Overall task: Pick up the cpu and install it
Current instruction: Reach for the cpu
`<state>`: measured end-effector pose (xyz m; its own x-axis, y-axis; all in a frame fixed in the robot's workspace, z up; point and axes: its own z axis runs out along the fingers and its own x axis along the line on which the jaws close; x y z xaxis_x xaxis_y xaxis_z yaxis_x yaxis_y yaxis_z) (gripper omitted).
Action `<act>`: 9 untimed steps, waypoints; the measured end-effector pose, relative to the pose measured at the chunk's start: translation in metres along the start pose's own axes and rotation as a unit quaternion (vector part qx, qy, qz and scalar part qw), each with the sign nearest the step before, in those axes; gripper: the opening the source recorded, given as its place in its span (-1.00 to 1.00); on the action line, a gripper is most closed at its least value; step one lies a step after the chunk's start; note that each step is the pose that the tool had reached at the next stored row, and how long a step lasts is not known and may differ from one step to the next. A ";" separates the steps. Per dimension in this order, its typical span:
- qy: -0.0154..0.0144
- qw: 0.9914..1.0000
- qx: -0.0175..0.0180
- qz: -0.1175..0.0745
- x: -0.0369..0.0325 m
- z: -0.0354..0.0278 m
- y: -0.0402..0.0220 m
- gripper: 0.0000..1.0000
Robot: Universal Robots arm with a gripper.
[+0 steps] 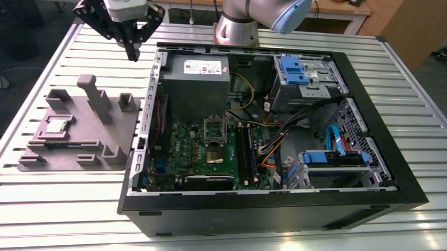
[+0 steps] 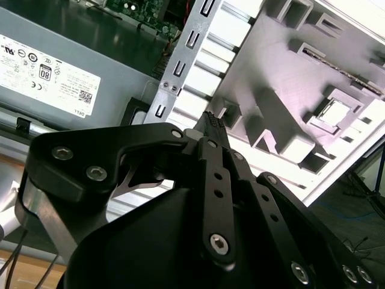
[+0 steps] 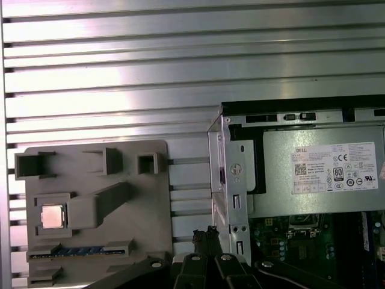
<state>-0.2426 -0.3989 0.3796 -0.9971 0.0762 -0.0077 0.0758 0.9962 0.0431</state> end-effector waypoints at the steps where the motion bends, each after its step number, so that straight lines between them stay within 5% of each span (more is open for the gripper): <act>1: 0.000 1.000 0.000 0.000 0.0003 0.0000 0.0000 -0.79; 9: 0.001 1.000 0.000 0.000 0.0023 0.0004 -0.0002 -0.79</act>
<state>-0.2449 -0.3989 0.3791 -0.9971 0.0762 -0.0058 0.0759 0.9962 0.0429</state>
